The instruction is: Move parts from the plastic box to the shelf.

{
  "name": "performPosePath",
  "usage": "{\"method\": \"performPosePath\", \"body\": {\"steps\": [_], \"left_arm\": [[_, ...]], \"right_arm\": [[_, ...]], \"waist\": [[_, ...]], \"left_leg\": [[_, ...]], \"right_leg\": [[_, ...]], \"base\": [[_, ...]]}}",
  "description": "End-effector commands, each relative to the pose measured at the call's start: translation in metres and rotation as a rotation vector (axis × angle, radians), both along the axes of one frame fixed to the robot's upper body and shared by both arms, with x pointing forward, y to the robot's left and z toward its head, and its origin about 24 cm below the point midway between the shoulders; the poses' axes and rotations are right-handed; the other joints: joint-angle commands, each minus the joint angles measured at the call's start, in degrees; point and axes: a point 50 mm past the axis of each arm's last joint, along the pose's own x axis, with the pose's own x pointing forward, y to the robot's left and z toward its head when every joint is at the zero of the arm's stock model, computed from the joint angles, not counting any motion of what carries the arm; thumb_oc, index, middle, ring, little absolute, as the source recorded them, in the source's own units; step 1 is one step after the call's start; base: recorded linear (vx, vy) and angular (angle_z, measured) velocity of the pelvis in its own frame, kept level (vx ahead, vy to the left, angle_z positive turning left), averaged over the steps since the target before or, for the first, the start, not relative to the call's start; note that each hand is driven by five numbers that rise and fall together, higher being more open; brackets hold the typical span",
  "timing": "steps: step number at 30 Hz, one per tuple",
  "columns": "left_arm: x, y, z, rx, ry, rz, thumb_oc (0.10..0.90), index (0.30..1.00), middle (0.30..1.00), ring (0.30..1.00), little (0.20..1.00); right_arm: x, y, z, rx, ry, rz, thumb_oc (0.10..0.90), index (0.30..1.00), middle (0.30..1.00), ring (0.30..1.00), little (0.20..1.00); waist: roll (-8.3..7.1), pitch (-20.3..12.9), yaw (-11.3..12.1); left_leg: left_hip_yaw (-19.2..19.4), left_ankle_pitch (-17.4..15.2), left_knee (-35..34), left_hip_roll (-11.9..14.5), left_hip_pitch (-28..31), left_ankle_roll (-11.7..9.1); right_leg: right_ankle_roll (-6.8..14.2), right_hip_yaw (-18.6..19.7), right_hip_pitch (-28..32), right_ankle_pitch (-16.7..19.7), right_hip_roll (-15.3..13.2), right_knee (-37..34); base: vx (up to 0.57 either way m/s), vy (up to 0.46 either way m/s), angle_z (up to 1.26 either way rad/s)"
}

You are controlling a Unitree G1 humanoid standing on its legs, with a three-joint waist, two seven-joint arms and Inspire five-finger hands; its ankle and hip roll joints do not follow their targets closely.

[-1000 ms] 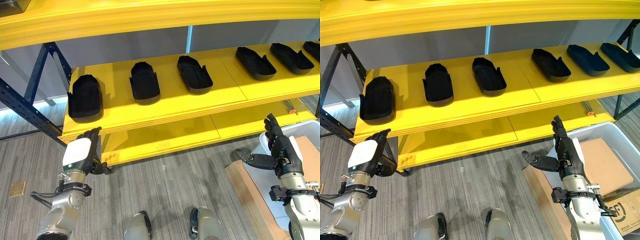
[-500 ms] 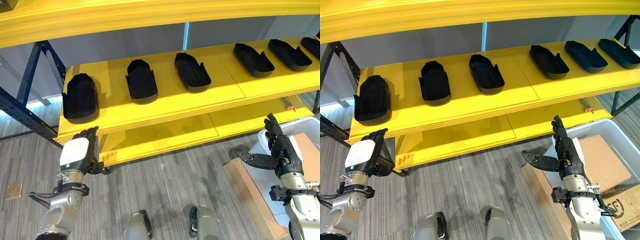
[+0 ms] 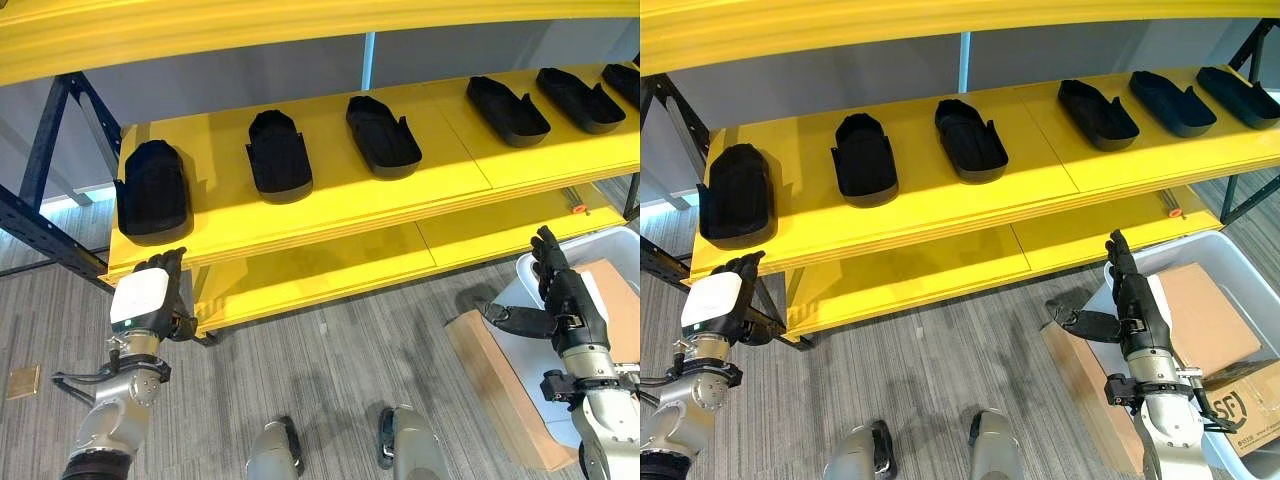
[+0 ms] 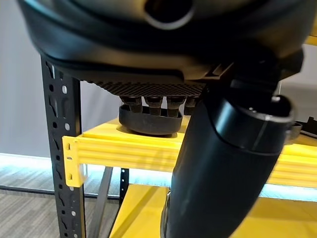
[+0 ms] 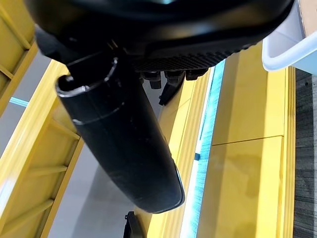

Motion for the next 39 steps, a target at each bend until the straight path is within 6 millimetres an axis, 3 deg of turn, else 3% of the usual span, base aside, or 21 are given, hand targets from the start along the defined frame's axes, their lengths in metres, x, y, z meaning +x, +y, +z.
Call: {"method": "performPosePath", "body": {"steps": [1, 39], "left_arm": [[0.018, 0.014, 0.060, 0.132, -0.235, 0.003, 0.900, 1.000, 1.000, 1.000, 1.000], [0.035, 0.034, 0.077, 0.164, -0.219, 0.077, 0.900, 1.000, 1.000, 1.000, 1.000]], "right_arm": [[0.005, 0.003, 0.065, -0.104, -0.313, 0.045, 0.900, 1.000, 1.000, 1.000, 1.000], [0.003, 0.004, 0.067, -0.119, -0.305, 0.067, 0.900, 1.000, 1.000, 1.000, 1.000]], "waist": [[0.02, -1.68, -0.97], [0.01, -1.32, -2.43]], "left_leg": [[-3.54, -4.55, 1.80, 0.52, 1.98, 1.13], [-2.76, -5.01, 3.22, 0.45, 0.48, 1.46]], "right_leg": [[0.95, 2.34, 4.39, 3.47, 1.24, -6.54], [1.12, 4.04, 2.45, 4.10, 1.28, -6.12]], "base": [[0.00, 0.000, 0.00], [0.00, 0.002, -0.01]]}}
